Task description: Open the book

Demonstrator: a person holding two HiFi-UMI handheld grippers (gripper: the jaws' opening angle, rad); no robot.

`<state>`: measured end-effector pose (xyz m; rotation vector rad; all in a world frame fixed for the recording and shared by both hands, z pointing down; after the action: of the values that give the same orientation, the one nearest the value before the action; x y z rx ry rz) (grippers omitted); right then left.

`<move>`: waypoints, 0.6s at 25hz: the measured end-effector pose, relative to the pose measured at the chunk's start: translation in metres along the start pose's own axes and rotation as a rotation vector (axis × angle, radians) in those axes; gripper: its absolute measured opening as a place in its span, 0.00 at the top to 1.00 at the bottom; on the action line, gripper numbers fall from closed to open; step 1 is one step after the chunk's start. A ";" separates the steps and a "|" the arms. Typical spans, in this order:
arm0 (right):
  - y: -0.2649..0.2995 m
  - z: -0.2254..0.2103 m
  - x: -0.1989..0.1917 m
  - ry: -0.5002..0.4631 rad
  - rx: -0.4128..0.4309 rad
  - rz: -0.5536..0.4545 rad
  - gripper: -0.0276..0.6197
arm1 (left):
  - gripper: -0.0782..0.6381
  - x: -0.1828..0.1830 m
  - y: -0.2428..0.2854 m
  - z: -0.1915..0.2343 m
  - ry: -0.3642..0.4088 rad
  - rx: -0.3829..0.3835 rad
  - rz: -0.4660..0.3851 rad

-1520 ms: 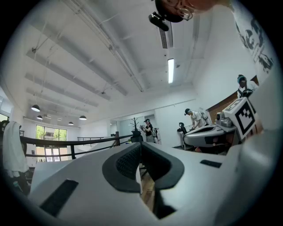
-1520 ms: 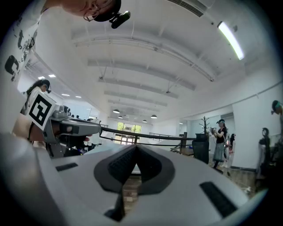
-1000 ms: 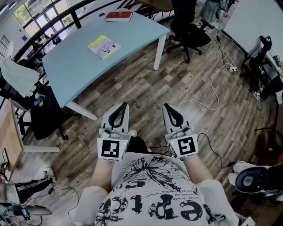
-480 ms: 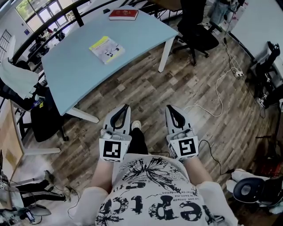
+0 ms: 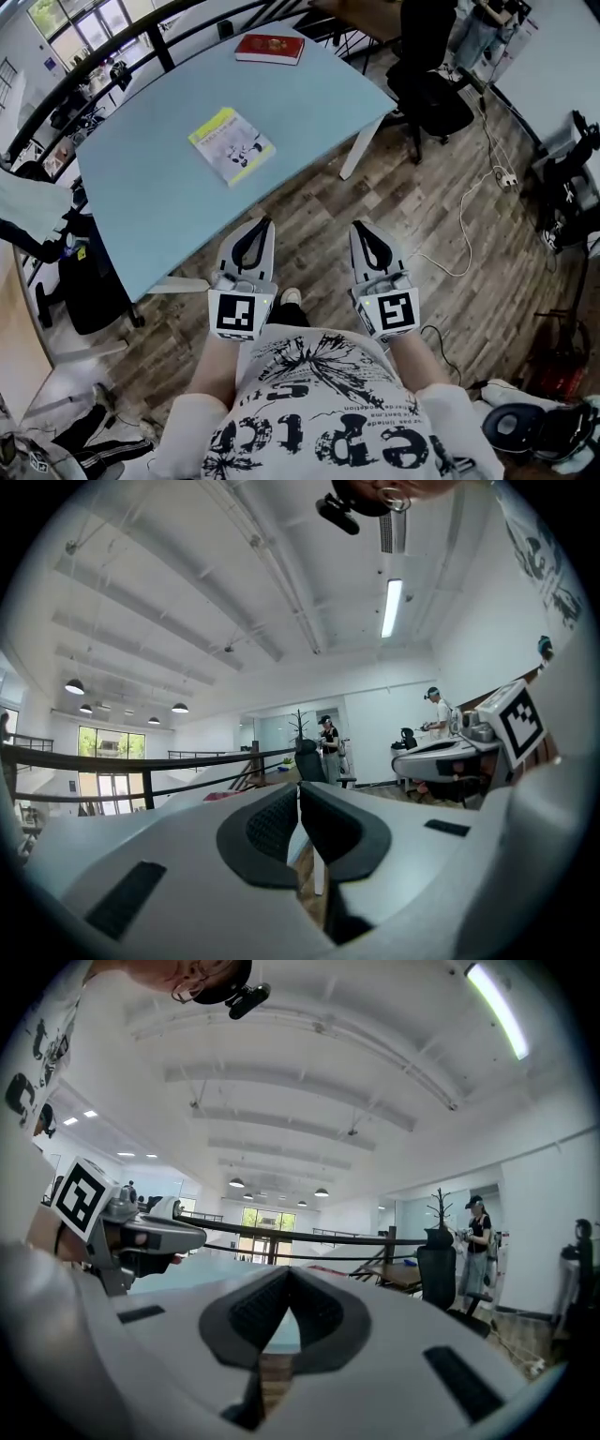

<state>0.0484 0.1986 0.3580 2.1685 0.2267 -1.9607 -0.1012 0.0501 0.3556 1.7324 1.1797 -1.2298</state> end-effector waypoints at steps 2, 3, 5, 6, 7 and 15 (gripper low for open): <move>0.033 -0.008 0.006 -0.005 0.001 0.001 0.94 | 0.86 -0.003 0.023 0.024 0.000 0.004 0.000; 0.049 -0.012 0.008 -0.005 0.001 0.002 0.94 | 0.86 -0.005 0.033 0.036 -0.001 0.007 0.002; 0.078 -0.018 0.010 0.002 0.002 0.005 0.94 | 0.86 -0.010 0.049 0.056 -0.003 0.019 0.011; 0.091 -0.021 0.011 0.007 0.007 0.009 0.94 | 0.86 -0.013 0.055 0.065 -0.005 0.026 0.018; 0.103 -0.023 0.012 0.012 0.014 0.014 0.94 | 0.86 -0.016 0.061 0.072 -0.007 0.033 0.028; 0.199 -0.043 0.002 0.024 0.128 0.054 0.94 | 0.86 -0.046 0.107 0.113 -0.026 0.121 0.108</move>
<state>0.1399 0.0176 0.3700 2.2515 0.0466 -1.9707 -0.0430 -0.1004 0.3679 1.8371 1.0015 -1.2774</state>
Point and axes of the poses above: the fingertips, and each gripper's own axes: y forward along the fingers, z to its left, x out of its top, the point moved 7 cm from there along -y, backward along the fingers, and after that the axes turned 13 degrees about y, right-handed, at the moved point
